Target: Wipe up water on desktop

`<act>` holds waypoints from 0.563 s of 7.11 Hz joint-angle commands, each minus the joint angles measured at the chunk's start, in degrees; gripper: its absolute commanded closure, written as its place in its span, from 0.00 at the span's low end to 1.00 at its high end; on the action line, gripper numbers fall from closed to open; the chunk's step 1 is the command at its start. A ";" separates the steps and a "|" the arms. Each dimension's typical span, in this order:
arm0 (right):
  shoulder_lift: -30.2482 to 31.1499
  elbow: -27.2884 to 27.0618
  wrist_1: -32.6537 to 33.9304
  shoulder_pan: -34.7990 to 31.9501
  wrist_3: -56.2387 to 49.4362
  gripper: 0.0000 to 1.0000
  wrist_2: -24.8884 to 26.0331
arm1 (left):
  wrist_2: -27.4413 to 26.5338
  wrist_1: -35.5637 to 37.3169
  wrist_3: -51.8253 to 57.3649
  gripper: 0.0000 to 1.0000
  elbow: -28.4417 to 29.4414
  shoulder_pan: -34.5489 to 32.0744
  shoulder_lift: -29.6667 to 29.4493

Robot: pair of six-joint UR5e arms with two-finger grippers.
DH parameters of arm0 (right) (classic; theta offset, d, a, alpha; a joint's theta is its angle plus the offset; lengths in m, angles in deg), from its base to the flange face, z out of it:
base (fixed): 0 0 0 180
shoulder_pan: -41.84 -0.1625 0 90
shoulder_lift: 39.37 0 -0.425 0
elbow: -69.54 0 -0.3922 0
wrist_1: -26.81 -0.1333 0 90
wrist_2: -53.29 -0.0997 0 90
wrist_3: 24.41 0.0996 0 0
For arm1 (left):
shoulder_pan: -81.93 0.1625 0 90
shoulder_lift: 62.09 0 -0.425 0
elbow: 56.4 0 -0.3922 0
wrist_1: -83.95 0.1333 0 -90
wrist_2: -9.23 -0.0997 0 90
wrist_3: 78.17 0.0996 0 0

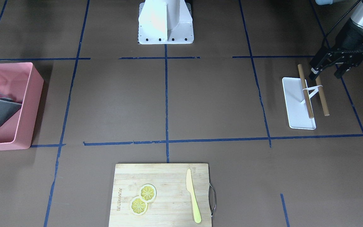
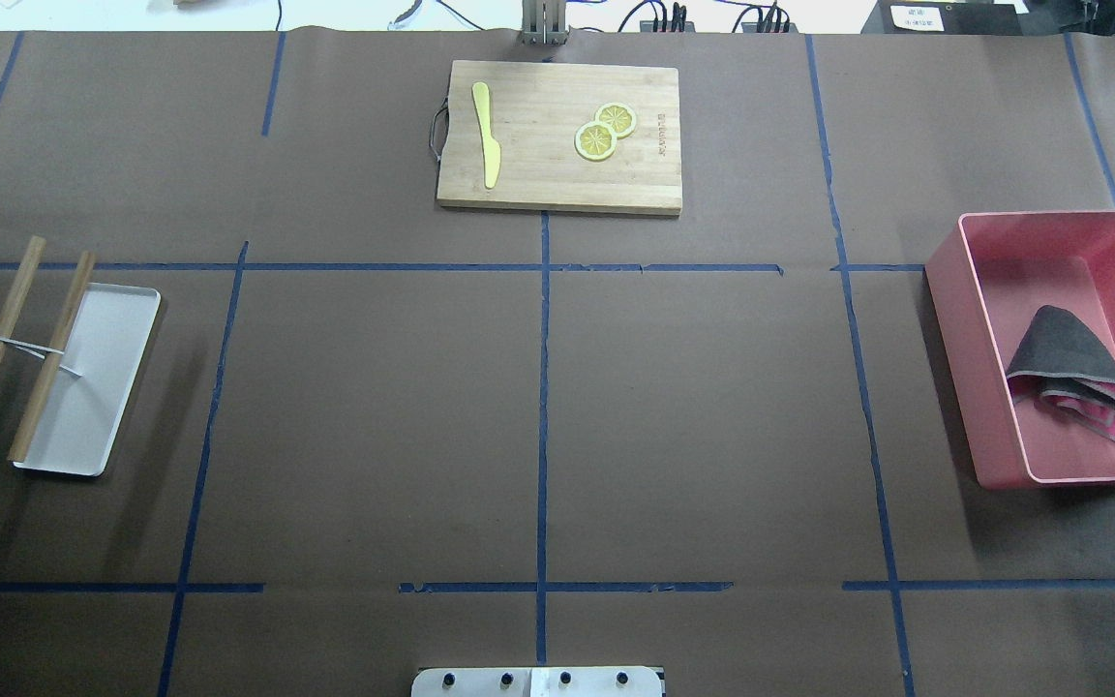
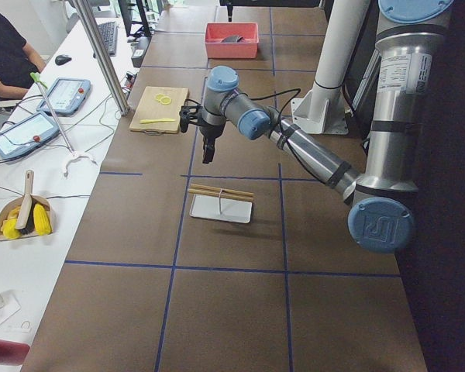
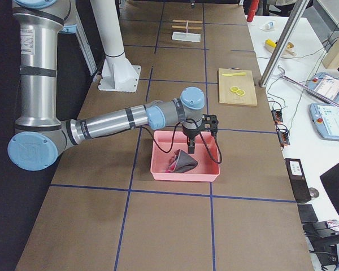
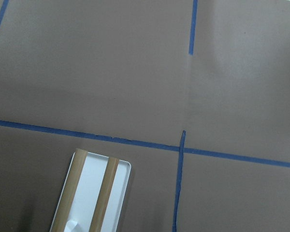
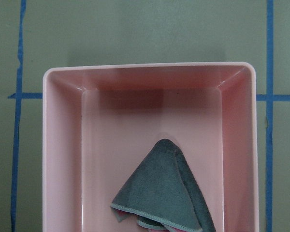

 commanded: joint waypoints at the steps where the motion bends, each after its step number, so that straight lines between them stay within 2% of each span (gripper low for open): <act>1: -0.61 2.90 6.50 -6.96 -15.34 0.00 0.01 | 8.45 3.62 24.84 0.00 7.48 -12.57 3.83; 3: 0.09 5.98 7.07 -8.57 -17.80 0.00 0.89 | 9.20 4.69 42.89 0.00 19.60 -19.64 2.44; 4: 0.01 7.12 7.07 -8.66 -19.89 0.00 0.98 | 9.28 4.78 44.28 0.00 21.40 -20.80 1.73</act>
